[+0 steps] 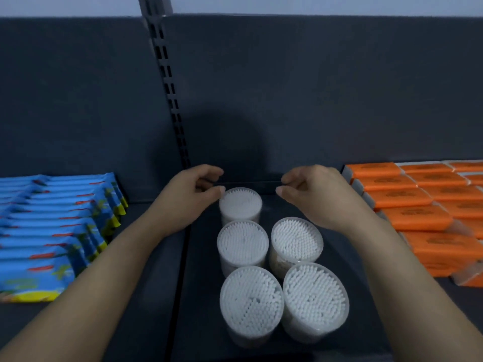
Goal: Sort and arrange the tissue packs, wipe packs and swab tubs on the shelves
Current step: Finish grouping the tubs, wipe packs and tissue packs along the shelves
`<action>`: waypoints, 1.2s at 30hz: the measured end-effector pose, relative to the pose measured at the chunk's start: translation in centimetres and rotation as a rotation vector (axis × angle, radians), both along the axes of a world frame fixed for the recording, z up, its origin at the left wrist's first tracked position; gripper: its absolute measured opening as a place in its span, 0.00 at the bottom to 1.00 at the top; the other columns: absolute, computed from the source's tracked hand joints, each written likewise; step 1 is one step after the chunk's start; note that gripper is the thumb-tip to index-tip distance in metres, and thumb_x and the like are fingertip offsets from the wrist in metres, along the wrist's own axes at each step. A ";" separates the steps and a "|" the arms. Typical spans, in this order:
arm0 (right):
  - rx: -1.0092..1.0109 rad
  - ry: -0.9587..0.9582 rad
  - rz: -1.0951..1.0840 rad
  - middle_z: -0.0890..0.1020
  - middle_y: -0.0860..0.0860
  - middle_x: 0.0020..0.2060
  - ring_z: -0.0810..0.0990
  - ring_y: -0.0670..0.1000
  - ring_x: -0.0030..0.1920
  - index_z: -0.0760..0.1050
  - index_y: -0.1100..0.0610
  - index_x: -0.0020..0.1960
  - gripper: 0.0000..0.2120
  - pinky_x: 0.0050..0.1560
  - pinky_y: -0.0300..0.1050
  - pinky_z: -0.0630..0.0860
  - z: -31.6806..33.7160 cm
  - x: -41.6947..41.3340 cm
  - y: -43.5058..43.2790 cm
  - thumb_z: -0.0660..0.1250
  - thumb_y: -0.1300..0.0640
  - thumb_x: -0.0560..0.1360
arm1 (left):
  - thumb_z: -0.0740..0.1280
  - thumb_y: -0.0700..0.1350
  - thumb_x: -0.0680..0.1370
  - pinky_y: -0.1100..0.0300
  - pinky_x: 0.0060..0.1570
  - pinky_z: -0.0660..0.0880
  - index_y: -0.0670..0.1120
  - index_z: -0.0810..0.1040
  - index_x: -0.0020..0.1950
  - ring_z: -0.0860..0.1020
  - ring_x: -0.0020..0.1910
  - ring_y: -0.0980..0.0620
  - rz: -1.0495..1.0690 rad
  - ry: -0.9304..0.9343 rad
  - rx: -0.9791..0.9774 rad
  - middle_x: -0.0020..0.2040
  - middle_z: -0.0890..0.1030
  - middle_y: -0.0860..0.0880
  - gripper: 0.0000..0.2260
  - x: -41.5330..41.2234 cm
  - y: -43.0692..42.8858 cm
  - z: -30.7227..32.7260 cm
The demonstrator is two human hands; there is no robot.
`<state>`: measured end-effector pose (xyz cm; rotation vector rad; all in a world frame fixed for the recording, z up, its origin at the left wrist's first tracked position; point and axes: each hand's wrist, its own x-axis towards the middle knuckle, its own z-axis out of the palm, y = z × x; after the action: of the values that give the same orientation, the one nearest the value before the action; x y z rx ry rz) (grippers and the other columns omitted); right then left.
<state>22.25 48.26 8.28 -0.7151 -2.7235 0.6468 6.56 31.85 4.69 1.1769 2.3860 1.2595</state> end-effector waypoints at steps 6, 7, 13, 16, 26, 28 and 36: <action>0.064 0.027 0.070 0.79 0.50 0.60 0.76 0.51 0.60 0.74 0.53 0.65 0.19 0.57 0.41 0.70 0.7 -1.4 -2.3 0.65 0.48 0.76 | 0.68 0.39 0.75 0.76 0.49 0.70 0.49 0.79 0.55 0.77 0.49 0.61 0.131 0.239 0.123 0.49 0.80 0.54 0.10 2.2 -4.8 1.7; 0.065 0.033 0.092 0.79 0.49 0.60 0.76 0.50 0.60 0.73 0.53 0.65 0.19 0.57 0.41 0.70 0.9 -1.7 -3.2 0.65 0.48 0.76 | 0.68 0.39 0.75 0.78 0.48 0.68 0.48 0.79 0.55 0.77 0.48 0.63 0.144 0.276 0.124 0.48 0.80 0.54 0.10 2.4 -5.8 1.9; 0.145 0.052 0.266 0.78 0.50 0.61 0.76 0.51 0.61 0.72 0.54 0.66 0.21 0.61 0.46 0.72 2.4 -5.1 -11.9 0.66 0.49 0.76 | 0.66 0.43 0.73 0.80 0.50 0.65 0.45 0.80 0.54 0.74 0.47 0.67 0.246 0.409 0.130 0.47 0.79 0.55 0.11 1.6 -14.8 2.6; 0.168 0.066 0.317 0.78 0.51 0.61 0.75 0.51 0.62 0.72 0.54 0.66 0.21 0.63 0.48 0.71 2.7 -7.3 -17.6 0.67 0.49 0.75 | 0.65 0.43 0.72 0.78 0.50 0.66 0.47 0.80 0.53 0.75 0.47 0.66 0.305 0.401 0.134 0.47 0.79 0.55 0.11 0.7 -21.1 2.6; 0.189 0.068 0.576 0.75 0.53 0.64 0.71 0.53 0.65 0.72 0.55 0.66 0.21 0.63 0.44 0.63 2.2 -16.5 -42.6 0.66 0.49 0.75 | 0.68 0.40 0.75 0.75 0.52 0.69 0.50 0.79 0.53 0.76 0.50 0.63 0.622 0.293 0.110 0.49 0.80 0.57 0.09 -2.3 -47.6 3.0; 0.190 0.070 0.616 0.76 0.53 0.62 0.72 0.54 0.64 0.72 0.54 0.65 0.21 0.62 0.46 0.65 2.0 -18.1 -46.4 0.66 0.49 0.75 | 0.67 0.40 0.75 0.79 0.51 0.66 0.51 0.79 0.53 0.75 0.50 0.66 0.655 0.305 0.091 0.49 0.80 0.58 0.09 -2.7 -51.3 3.0; 0.179 0.025 0.725 0.75 0.51 0.62 0.72 0.52 0.62 0.70 0.53 0.67 0.21 0.60 0.46 0.69 1.7 -24.9 -55.1 0.65 0.49 0.75 | 0.68 0.41 0.75 0.79 0.52 0.66 0.51 0.78 0.55 0.75 0.51 0.66 0.747 0.288 0.058 0.49 0.79 0.59 0.10 -6.6 -59.7 1.8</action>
<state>-2.69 -6.86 10.01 0.3499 -2.9323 0.5190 0.01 -27.90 6.53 0.4857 3.1860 1.4155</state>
